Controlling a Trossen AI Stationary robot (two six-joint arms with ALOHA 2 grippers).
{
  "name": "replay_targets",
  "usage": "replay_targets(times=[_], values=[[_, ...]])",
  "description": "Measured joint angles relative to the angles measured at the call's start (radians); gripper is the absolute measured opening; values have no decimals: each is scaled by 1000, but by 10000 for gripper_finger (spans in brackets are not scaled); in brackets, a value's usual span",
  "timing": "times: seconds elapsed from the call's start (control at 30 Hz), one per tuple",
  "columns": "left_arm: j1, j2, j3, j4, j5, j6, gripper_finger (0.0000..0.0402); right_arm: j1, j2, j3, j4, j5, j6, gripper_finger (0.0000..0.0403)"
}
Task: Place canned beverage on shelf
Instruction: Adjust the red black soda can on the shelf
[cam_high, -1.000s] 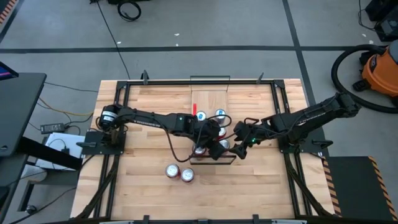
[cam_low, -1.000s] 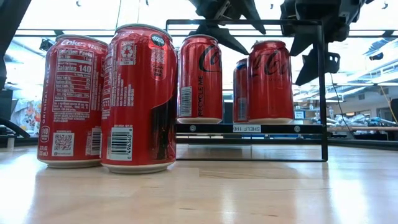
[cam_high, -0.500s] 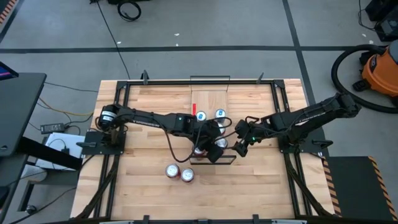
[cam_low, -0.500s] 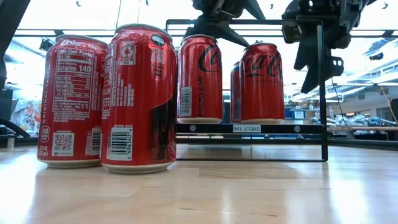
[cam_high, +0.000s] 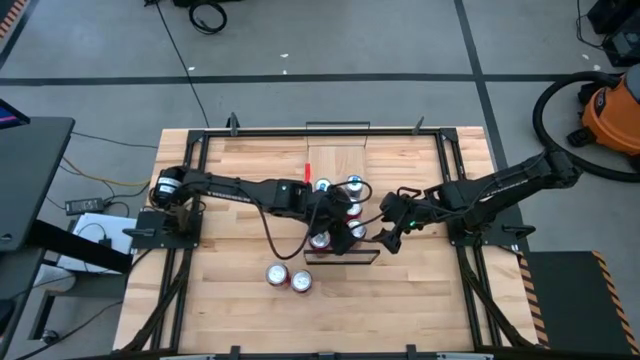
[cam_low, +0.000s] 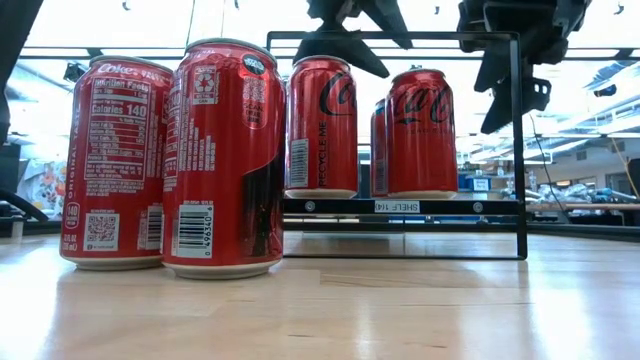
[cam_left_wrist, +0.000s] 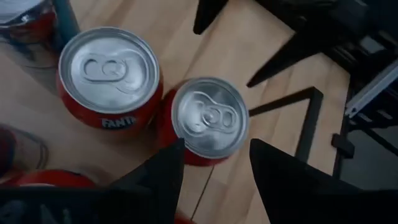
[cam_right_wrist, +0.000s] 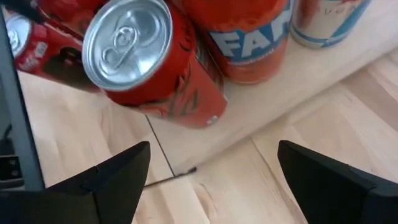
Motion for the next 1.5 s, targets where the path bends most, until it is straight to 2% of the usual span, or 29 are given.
replay_targets(times=[0.37,0.77,1.03,1.3,1.5], values=[[15,34,-1,-8,-9,-67,192,0,4,0,10,24,-19,363],[-12,33,-1,26,83,-116,192,-25,4,-28,67,52,-168,363],[-31,33,0,33,140,-106,192,-33,3,-28,54,24,-140,363],[-23,30,0,15,113,-102,192,18,3,-28,51,-13,-74,363],[-11,33,-1,6,8,-81,192,38,3,-28,63,18,-47,363]])
